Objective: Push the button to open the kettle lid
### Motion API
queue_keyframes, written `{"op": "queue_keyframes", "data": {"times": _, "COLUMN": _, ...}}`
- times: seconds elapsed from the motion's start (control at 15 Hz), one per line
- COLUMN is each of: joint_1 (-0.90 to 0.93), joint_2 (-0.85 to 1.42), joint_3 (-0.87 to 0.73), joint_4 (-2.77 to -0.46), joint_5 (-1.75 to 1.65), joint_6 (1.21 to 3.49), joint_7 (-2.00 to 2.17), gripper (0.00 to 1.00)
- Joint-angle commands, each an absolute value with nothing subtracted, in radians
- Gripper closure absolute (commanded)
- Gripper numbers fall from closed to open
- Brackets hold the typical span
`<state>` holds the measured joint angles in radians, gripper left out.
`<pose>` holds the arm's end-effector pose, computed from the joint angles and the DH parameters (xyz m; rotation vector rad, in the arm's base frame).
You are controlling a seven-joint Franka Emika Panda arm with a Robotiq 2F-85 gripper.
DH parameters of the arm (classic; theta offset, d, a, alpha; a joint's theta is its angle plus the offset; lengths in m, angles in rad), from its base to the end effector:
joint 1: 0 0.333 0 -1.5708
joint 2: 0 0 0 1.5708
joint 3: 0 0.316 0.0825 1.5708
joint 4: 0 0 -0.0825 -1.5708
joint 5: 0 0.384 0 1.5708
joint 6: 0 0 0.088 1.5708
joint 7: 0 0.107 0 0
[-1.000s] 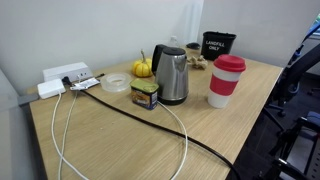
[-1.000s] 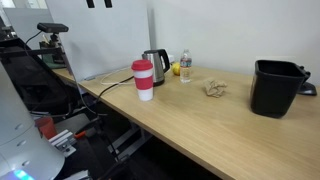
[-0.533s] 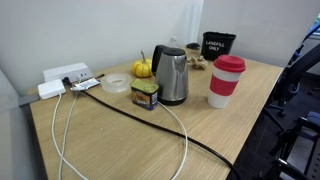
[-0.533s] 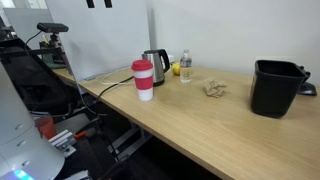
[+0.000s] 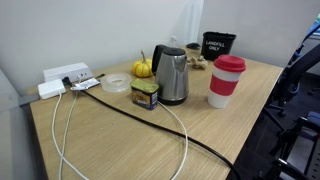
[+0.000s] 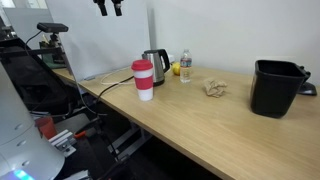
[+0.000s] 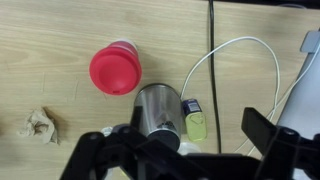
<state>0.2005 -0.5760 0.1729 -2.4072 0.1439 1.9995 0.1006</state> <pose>0.3629 0.1597 0.5293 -3.0403 -0.3108 -0.2296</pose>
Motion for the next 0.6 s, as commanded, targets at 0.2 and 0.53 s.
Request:
{"op": "queue_keyframes", "data": {"times": 0.2, "joint_1": 0.138, "joint_2": -0.33, "joint_3": 0.228, "joint_4": -2.298, "joint_5": 0.045, "joint_6": 2.176, "joint_7": 0.26, "gripper": 0.0}}
{"op": "queue_keyframes", "data": {"times": 0.53, "joint_1": 0.134, "joint_2": -0.174, "joint_3": 0.226, "joint_4": -2.22, "joint_5": -0.044, "joint_6": 2.245, "joint_7": 0.367, "gripper": 0.32}}
